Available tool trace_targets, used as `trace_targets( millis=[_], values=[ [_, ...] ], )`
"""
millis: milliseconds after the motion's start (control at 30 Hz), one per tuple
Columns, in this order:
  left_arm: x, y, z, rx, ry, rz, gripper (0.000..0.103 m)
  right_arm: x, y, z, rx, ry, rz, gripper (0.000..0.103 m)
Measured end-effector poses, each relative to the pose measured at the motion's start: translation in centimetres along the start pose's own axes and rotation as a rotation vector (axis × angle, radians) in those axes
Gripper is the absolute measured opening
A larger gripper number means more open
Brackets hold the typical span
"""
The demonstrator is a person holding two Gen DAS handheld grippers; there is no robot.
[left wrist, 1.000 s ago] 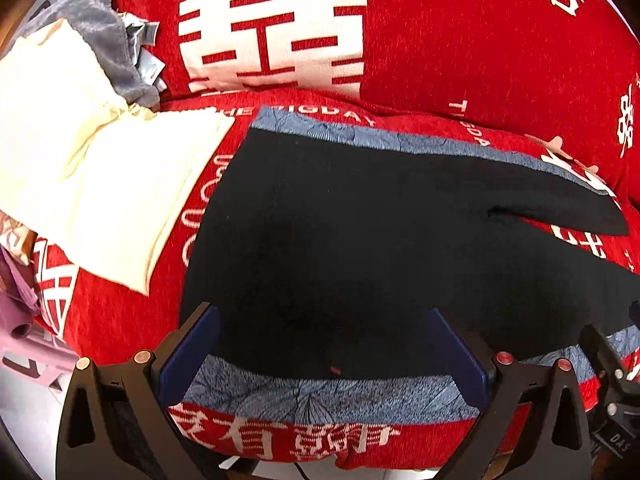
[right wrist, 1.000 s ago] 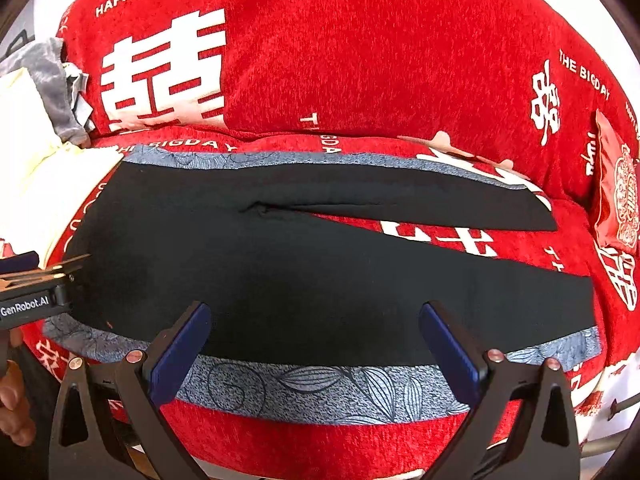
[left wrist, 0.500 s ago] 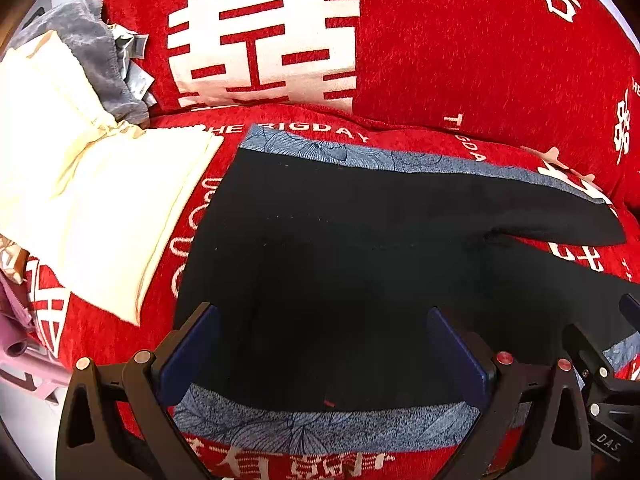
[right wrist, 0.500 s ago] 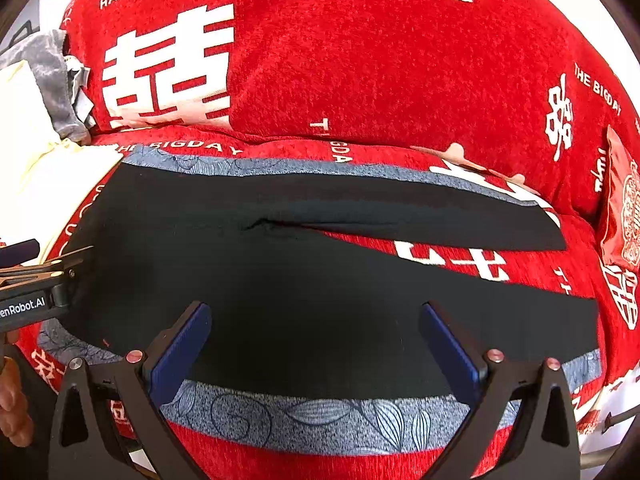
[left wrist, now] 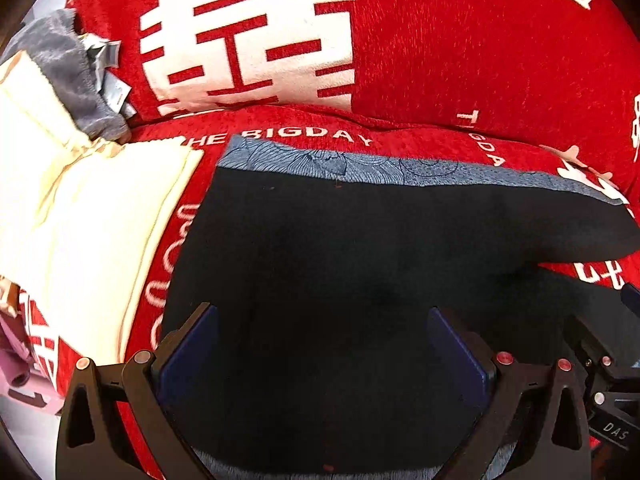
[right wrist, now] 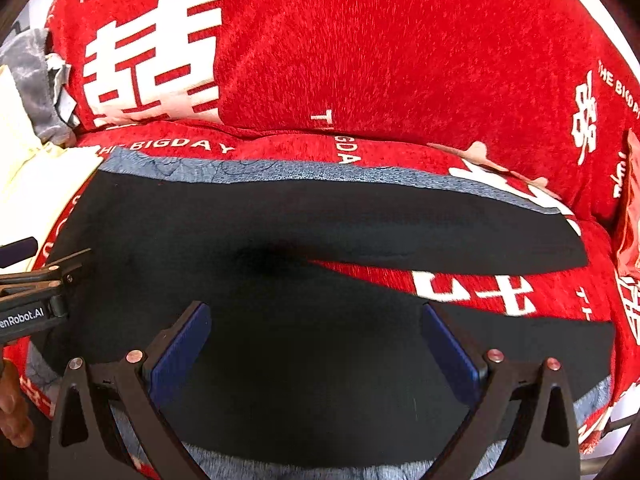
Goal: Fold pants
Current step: 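Grasp the patterned waistband with both grippers and fold it over the legs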
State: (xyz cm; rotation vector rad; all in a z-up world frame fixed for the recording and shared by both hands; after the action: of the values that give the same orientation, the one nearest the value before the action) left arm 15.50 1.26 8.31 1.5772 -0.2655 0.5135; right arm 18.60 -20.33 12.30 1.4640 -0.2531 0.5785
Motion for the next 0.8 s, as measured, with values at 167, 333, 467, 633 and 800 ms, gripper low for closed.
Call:
trace_targets(
  millis=[167,333,467,633,800],
  values=[
    [2.6,-2.9,0.8,0.006,-0.016,-0.051,0.103,2.4,-2.6,1.3,0.023,-0.013,-0.011,0.103],
    [5.5,-6.1,1.4,0.005,-0.004,-0.109,0.103,5.4,-5.4,1.8,0.045,0.047,-0.023,0.103],
    [7.2,-8.2,1.3,0.016,0.023,-0.155,0.103,7.7,-8.4,1.3,0.086,0.134,-0.051,0.103],
    [8.1,-10.2,0.9,0.026,0.059,-0.208,0.103,10.4,-13.5,-0.4,0.228,0.287,-0.146,0.103],
    [8.0,-10.9,0.7,0.031,0.057,-0.219,0.103,12.5,-18.8,-2.5,0.272,0.464,-0.233,0.103]
  ],
)
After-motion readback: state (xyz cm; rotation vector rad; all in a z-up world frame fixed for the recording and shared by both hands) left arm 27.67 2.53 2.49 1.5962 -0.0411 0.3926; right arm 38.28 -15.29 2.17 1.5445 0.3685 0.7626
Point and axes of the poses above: each gripper's, at about its wrist camera, not at the fingertips, and y roughly against the way its jaws point, z to its right, x to its top, the point moved 1 cm from there along -y, roughly the way its jaws point, and after that the axes turned 3 degrees about y, right-handed, at the moved point
